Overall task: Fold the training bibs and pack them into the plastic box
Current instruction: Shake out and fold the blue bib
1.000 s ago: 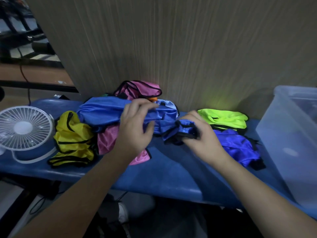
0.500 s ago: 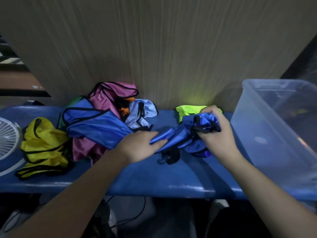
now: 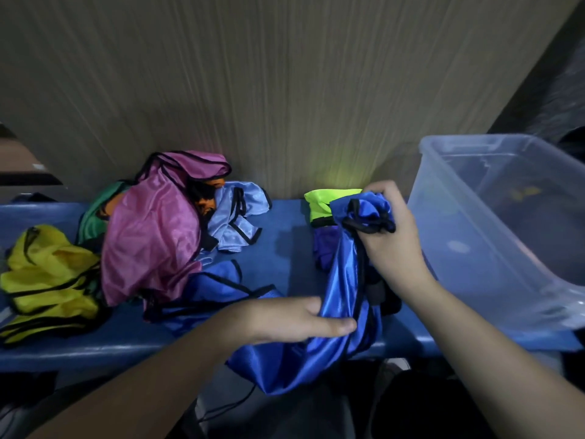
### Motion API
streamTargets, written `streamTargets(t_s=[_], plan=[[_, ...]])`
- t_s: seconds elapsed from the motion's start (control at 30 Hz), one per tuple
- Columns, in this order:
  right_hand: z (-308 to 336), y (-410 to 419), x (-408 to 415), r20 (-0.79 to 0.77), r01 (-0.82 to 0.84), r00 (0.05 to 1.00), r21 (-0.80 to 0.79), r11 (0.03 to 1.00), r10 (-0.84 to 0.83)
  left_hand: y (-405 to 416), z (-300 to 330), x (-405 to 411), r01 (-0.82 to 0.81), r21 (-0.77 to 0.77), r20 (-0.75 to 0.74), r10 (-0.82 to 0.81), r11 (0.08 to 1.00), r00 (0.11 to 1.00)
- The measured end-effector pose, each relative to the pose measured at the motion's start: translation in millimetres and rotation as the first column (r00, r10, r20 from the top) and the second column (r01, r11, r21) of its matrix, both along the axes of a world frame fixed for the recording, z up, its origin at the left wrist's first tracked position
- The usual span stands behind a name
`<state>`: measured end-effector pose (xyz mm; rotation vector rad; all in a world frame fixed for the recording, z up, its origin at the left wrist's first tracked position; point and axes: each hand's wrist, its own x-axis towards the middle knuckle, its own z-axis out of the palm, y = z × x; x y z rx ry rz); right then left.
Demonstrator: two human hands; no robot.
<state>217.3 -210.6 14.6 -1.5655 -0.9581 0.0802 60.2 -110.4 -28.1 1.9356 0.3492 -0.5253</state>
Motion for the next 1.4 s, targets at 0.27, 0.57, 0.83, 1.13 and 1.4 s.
streamTargets(t_s=[0.27, 0.57, 0.83, 1.13, 1.4], plan=[[1.3, -2.7, 5.5, 0.029, 0.0, 1.0, -0.044, 0.999, 0.001, 31.9, 0.8, -2.1, -0.119, 0.507, 0.345, -0.075, 0.854, 0.935], [-6.8, 2.0, 18.5, 0.13, 0.077, 0.99, -0.103, 0.992, -0.064, 64.4, 13.2, -39.7, 0.041, 0.788, -0.069, 0.022, 0.615, 0.997], [-5.8, 10.3, 11.3, 0.219, 0.056, 0.975, -0.115, 0.992, -0.03, 41.2, 11.1, -58.9, 0.052, 0.687, 0.122, -0.185, 0.725, 0.975], [-5.4, 14.5, 10.1, 0.225, 0.027, 0.974, -0.115, 0.993, -0.001, 14.5, -5.4, -87.9, 0.158, 0.253, 0.116, -0.192, 0.955, 0.975], [-9.0, 18.9, -7.1, 0.266, -0.154, 0.946, -0.141, 0.978, 0.187, 41.6, 18.7, -72.2, -0.353, 0.596, 0.573, -0.075, 0.721, 0.816]])
